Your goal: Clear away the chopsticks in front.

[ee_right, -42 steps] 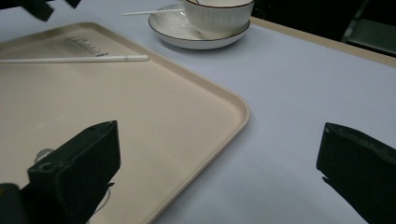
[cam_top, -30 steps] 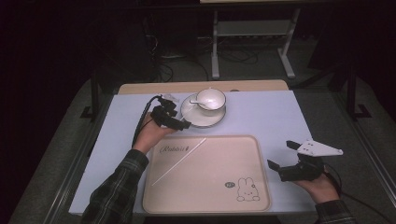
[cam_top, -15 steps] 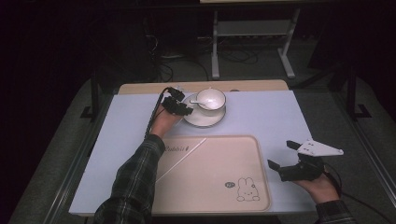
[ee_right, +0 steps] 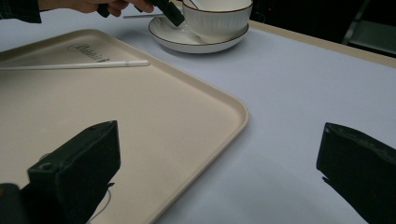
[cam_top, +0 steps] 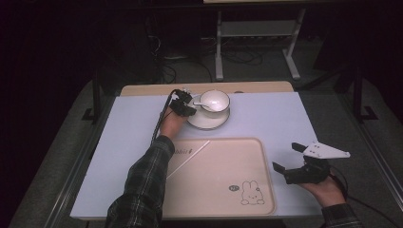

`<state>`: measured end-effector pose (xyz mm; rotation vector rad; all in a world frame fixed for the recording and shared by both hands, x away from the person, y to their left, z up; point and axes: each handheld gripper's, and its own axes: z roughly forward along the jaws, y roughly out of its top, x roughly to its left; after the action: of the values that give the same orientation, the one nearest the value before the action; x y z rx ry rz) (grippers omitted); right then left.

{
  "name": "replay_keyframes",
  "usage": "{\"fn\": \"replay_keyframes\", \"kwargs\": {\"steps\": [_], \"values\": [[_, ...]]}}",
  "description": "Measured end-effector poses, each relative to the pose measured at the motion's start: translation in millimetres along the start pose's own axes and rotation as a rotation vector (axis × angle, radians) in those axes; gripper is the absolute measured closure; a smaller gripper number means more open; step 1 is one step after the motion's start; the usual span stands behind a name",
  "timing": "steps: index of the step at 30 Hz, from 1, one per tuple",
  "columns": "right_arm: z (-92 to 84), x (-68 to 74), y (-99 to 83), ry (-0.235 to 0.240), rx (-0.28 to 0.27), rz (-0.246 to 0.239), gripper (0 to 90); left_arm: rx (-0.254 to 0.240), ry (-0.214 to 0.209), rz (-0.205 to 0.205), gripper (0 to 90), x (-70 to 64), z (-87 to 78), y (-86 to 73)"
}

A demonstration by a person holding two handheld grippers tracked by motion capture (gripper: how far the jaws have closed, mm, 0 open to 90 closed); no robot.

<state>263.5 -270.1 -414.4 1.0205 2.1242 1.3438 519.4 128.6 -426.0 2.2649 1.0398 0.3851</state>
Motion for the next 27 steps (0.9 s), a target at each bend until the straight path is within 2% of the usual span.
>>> {"fn": "replay_keyframes", "kwargs": {"steps": [3,6,11,14,17,22,27], "values": [[-0.1,-0.1,0.0,-0.001,-0.002,-0.001,0.0,-0.013,0.015,-0.028,84.4,4.0,-5.6,1.2],[-0.3,-0.4,0.0,-0.003,-0.003,-0.001,0.0,-0.019,0.023,-0.038,84.6,9.0,-14.5,1.1],[-0.6,-0.6,-0.2,-0.004,-0.003,-0.003,0.0,-0.041,0.006,-0.067,84.8,17.9,-39.5,-3.0],[-0.6,-0.1,-0.3,-0.005,-0.001,-0.004,0.0,-0.039,0.001,-0.089,84.7,20.9,-57.0,-9.0],[-1.2,0.3,-0.4,-0.007,-0.002,-0.003,0.0,-0.045,-0.015,-0.108,84.8,22.3,-74.7,-19.0],[-1.1,0.4,-0.6,-0.01,0.002,-0.006,0.0,-0.062,-0.016,-0.123,84.8,22.4,-103.0,-40.8],[-0.5,1.0,-0.7,-0.012,0.005,-0.01,0.0,-0.07,-0.021,-0.119,84.9,13.4,-126.6,-66.7]]}}
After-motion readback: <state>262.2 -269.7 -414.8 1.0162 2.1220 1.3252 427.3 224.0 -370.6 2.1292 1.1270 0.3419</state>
